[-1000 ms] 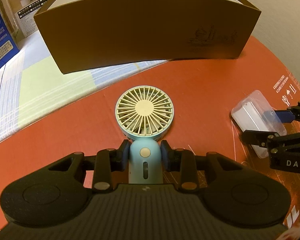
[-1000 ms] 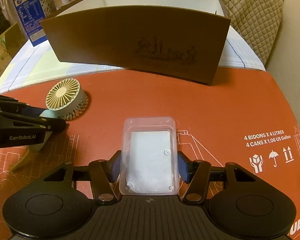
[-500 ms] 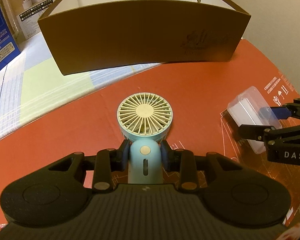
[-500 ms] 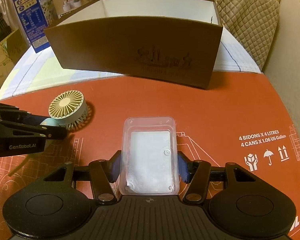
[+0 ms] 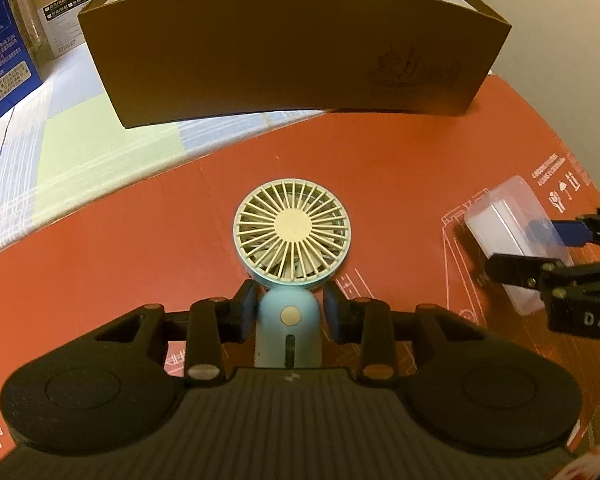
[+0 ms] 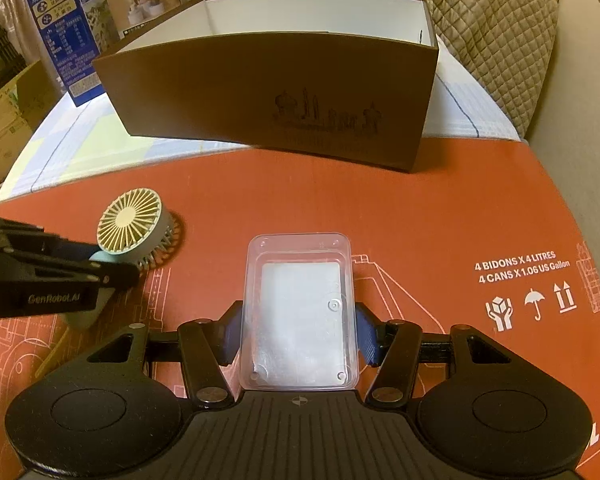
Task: Organize rigid objects
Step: 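Lift and carry the fan and clear case into the cardboard box with both grippers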
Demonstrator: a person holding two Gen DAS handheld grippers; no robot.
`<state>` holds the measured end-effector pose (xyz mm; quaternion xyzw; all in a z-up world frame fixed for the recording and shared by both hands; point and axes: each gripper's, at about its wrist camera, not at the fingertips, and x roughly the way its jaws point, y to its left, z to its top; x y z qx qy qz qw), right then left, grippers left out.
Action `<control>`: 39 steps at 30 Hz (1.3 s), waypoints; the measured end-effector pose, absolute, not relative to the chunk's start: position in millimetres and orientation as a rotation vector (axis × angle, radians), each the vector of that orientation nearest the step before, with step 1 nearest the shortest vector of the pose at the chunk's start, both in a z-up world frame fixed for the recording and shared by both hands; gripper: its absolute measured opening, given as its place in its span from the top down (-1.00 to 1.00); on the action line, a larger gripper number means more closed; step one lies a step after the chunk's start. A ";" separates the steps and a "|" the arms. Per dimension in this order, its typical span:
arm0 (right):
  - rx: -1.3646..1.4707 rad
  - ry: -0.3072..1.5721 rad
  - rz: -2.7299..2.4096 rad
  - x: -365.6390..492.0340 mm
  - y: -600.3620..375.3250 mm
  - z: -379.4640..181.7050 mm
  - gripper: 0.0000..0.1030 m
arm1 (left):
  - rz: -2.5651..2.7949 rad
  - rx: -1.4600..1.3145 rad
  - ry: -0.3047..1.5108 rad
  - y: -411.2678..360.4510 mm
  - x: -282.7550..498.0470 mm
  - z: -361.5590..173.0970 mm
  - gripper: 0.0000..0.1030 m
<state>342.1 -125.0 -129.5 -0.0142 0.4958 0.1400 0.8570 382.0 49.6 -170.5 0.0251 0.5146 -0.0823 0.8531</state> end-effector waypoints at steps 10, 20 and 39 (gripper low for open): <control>-0.024 1.029 0.288 338.2 -127.1 -125.6 -0.03 | -0.180 0.069 1.054 48.3 373.9 -165.7 0.46; -0.023 1.005 0.298 335.3 -123.9 -117.6 -0.03 | -0.168 0.048 1.010 57.0 369.8 -144.5 0.46; 0.012 0.915 0.363 352.7 -110.6 -74.0 -0.03 | -0.199 0.017 0.868 64.0 374.2 -67.4 0.46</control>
